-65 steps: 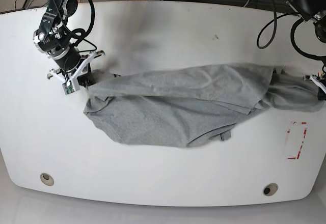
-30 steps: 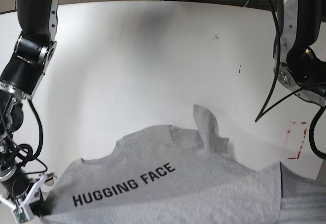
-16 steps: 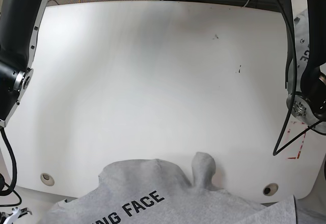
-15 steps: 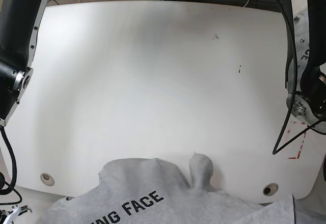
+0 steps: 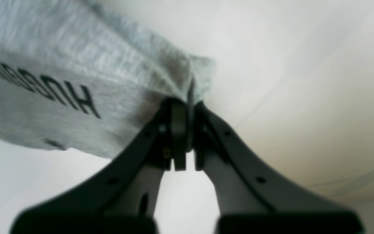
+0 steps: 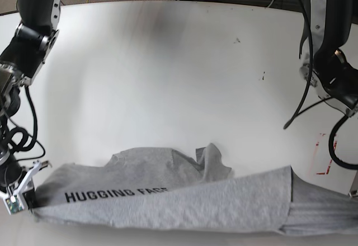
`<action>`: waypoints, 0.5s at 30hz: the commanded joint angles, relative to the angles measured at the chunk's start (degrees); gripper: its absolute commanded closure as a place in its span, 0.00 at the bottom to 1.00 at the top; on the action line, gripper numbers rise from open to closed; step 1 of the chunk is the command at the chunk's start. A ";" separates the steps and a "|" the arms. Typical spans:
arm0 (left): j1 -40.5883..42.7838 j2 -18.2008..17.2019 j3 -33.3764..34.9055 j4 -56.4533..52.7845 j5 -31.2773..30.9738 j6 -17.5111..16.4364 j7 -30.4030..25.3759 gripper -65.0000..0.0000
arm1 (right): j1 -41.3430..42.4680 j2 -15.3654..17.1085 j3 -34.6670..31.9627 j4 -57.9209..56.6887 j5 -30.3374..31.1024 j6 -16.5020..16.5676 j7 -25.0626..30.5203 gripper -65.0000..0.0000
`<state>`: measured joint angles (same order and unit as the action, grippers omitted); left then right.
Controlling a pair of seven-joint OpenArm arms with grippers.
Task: Fold the T-shirt properly
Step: 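Swing the stretched shirt forward and lay it on the table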
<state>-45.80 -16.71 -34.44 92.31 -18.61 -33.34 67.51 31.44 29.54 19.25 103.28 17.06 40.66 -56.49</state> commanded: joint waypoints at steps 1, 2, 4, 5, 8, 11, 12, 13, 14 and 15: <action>3.56 -1.09 -0.16 1.45 -2.00 0.33 -1.97 1.00 | -3.44 -1.28 2.86 4.28 -0.40 -0.71 1.24 0.98; 6.02 -1.62 -0.77 1.89 -2.97 0.33 -1.97 1.00 | -6.34 -2.33 4.01 5.51 -0.40 -0.71 1.24 0.98; 10.50 -2.15 -2.18 2.59 -4.47 0.33 -1.97 1.00 | -10.91 -4.00 5.77 7.26 -0.22 -0.71 1.32 0.98; 12.53 -2.24 -2.80 2.76 -5.08 0.33 -2.05 1.00 | -12.67 -4.79 6.47 7.79 -0.22 -0.71 1.32 0.98; 18.24 -2.24 -4.29 2.85 -7.63 0.33 -2.05 1.00 | -18.56 -7.61 9.02 8.93 -0.22 -0.71 1.94 0.98; 24.31 -2.50 -5.17 2.85 -9.30 0.33 -2.67 1.00 | -25.07 -10.59 11.39 9.29 -0.22 -0.66 4.23 0.98; 26.33 -2.50 -5.26 2.85 -9.48 0.33 -3.37 1.00 | -27.09 -11.47 12.18 9.29 -0.31 -0.66 5.28 0.98; 28.00 -2.59 -5.26 2.76 -9.48 0.33 -3.99 1.00 | -28.58 -12.09 12.80 9.29 -0.40 -0.66 5.90 0.98; 30.37 -2.67 -5.26 2.76 -9.48 0.33 -5.13 1.00 | -30.61 -13.06 13.77 9.20 -0.40 -0.66 6.77 0.98; 32.04 -2.94 -5.26 2.76 -9.48 0.33 -6.01 1.00 | -31.92 -13.76 14.12 9.20 -0.40 -0.66 7.30 0.98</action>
<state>-15.68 -18.13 -39.64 93.86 -27.00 -33.01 64.88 0.71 15.90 31.97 111.33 16.80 40.60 -51.72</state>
